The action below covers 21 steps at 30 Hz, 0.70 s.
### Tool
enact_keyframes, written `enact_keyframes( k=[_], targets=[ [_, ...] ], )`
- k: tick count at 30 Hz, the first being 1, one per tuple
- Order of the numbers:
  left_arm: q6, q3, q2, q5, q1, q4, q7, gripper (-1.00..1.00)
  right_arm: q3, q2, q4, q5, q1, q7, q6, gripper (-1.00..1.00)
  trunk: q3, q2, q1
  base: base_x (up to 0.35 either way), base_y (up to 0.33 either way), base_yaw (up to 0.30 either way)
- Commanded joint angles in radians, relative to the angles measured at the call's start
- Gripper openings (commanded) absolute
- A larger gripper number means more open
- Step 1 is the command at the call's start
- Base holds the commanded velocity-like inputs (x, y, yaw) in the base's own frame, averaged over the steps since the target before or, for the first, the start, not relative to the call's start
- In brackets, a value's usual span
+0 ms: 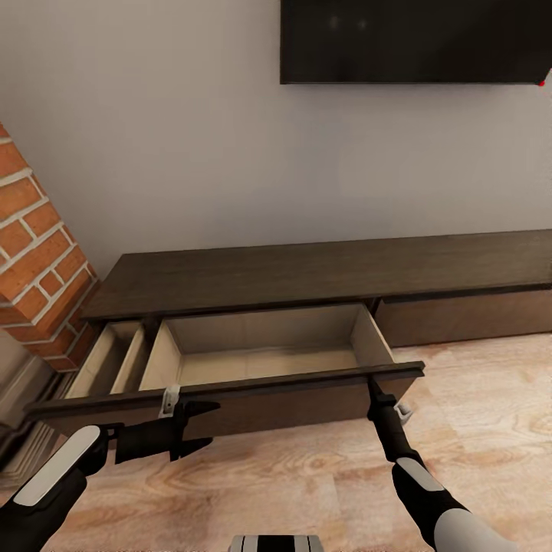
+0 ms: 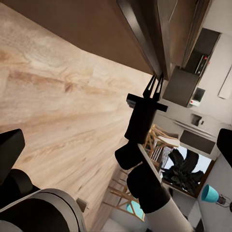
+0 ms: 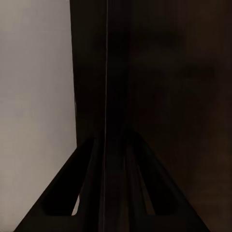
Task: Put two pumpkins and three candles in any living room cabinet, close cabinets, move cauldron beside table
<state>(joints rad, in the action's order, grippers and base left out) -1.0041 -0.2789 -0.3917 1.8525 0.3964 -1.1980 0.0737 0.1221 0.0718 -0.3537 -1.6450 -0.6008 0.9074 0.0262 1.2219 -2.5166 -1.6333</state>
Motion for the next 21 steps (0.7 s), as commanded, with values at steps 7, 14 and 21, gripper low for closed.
enact_keyframes(
  k=[7, 14, 21],
  targets=[
    [-0.001, -0.002, 0.0, 0.01, 0.001, 0.0, 0.008, 1.0, 0.094, 0.0, -0.008, 0.001, -0.001, 0.01, 0.004, -1.0, 0.001, 0.0, 0.0, -0.007, 0.0, 0.0],
    [-0.001, -0.002, 0.0, 0.011, 0.001, 0.0, 0.008, 1.0, 0.094, 0.0, -0.007, 0.001, -0.001, 0.01, 0.004, -1.0, 0.001, 0.0, 0.0, -0.11, 0.0, 0.0],
    [-0.001, -0.002, 0.001, 0.01, 0.001, 0.0, 0.008, 1.0, 0.094, 0.0, -0.007, 0.001, -0.001, 0.01, 0.005, -1.0, 0.001, 0.0, 0.0, -0.016, 0.0, 0.0]
  ],
)
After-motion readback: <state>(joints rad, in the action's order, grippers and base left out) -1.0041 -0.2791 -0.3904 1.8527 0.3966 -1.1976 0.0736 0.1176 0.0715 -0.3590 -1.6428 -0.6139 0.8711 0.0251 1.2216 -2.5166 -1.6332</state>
